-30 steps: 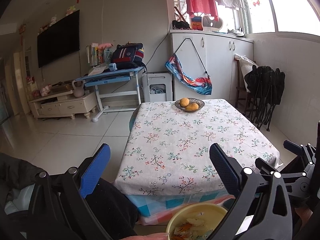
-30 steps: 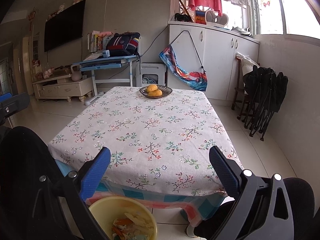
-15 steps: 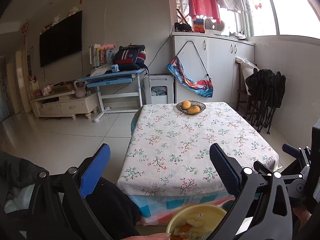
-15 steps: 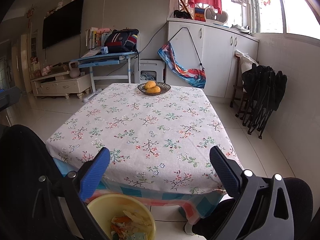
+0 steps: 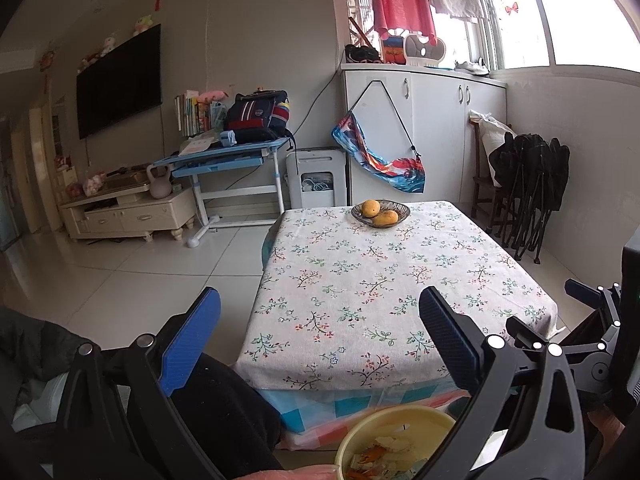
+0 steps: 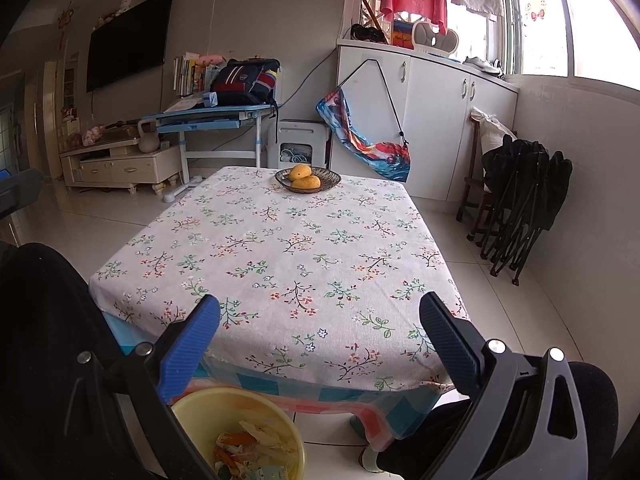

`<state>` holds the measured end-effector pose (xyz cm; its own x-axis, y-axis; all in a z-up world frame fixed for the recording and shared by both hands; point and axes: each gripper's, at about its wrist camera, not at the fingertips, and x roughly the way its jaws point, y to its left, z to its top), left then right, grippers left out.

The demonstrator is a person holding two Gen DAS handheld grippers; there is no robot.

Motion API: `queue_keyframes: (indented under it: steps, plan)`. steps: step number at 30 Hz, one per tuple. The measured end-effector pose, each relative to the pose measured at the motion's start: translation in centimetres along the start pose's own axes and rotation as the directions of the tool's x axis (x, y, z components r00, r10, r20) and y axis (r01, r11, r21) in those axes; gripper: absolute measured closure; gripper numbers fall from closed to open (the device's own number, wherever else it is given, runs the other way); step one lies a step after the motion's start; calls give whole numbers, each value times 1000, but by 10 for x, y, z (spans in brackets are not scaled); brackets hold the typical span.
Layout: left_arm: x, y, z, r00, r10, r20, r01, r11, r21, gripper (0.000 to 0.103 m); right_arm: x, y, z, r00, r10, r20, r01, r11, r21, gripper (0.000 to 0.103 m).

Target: Collect trash

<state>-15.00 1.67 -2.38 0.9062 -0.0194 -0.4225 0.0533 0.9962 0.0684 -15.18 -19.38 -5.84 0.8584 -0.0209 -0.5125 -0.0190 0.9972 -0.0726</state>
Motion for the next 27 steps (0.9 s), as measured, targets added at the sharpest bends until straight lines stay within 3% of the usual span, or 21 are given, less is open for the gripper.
queue_keyframes:
  steps: [12,27]
  plan:
    - [-11,2,5,1000,-9,8,9,1000,2,7,-6,-6,8,999,-40,-33,40,999,25,8]
    - [-32,-1,15,999,-23,27,23,1000,4,7,-28,-6,22,999,-25,-47,27,998,55,7]
